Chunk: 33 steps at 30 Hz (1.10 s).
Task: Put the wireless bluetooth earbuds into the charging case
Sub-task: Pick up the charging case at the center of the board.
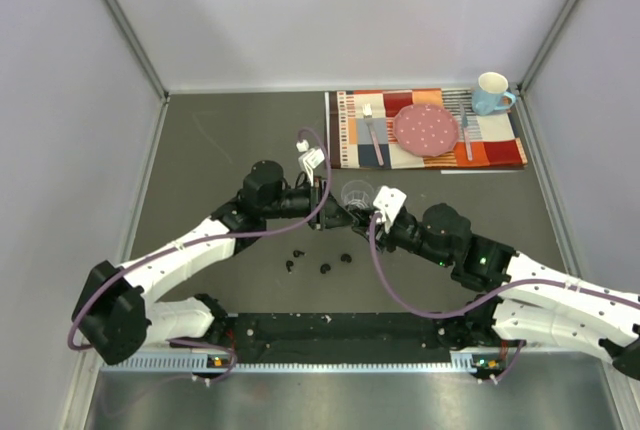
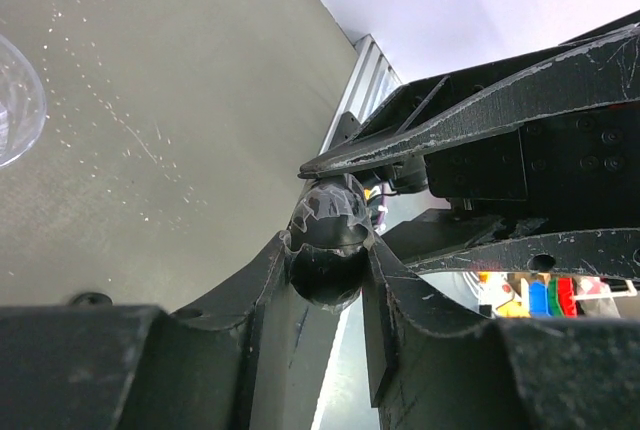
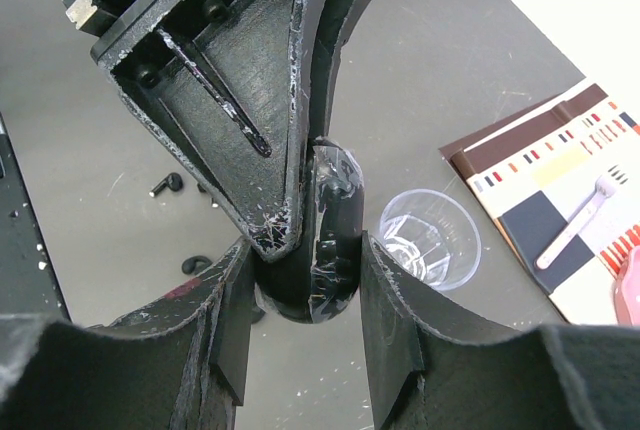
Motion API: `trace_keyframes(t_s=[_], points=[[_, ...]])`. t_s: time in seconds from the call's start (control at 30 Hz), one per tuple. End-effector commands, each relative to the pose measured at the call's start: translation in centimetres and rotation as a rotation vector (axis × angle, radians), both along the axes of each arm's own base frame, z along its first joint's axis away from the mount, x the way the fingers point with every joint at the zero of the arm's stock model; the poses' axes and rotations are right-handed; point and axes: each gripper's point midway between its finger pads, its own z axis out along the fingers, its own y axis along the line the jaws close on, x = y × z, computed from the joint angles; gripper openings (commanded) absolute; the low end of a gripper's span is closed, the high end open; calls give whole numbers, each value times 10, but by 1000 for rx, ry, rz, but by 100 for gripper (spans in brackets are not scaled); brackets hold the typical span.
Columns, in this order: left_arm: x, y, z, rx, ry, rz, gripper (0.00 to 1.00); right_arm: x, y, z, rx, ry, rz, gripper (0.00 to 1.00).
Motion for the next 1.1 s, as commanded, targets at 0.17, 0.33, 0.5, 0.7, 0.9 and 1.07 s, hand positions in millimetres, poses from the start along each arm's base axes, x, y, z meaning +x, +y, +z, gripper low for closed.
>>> trace_keyframes(t_s=[0.17, 0.33, 0.5, 0.7, 0.9, 1.07], points=[[7, -7, 15, -15, -64, -7, 0, 6, -2, 20, 88, 15, -75, 53], [13, 9, 12, 54, -133, 78, 0, 16, -17, 23, 124, 57, -196, 70], [32, 27, 16, 108, -226, 224, 0, 22, -37, 25, 264, 203, -371, 91], [48, 48, 37, 71, -386, 378, 0, 22, -51, 38, 364, 403, -486, 99], [42, 55, 54, 21, -586, 362, 0, 16, -43, 54, 547, 753, -370, 99], [25, 56, 72, -111, -767, 323, 0, 14, -29, 74, 627, 886, -301, 99]])
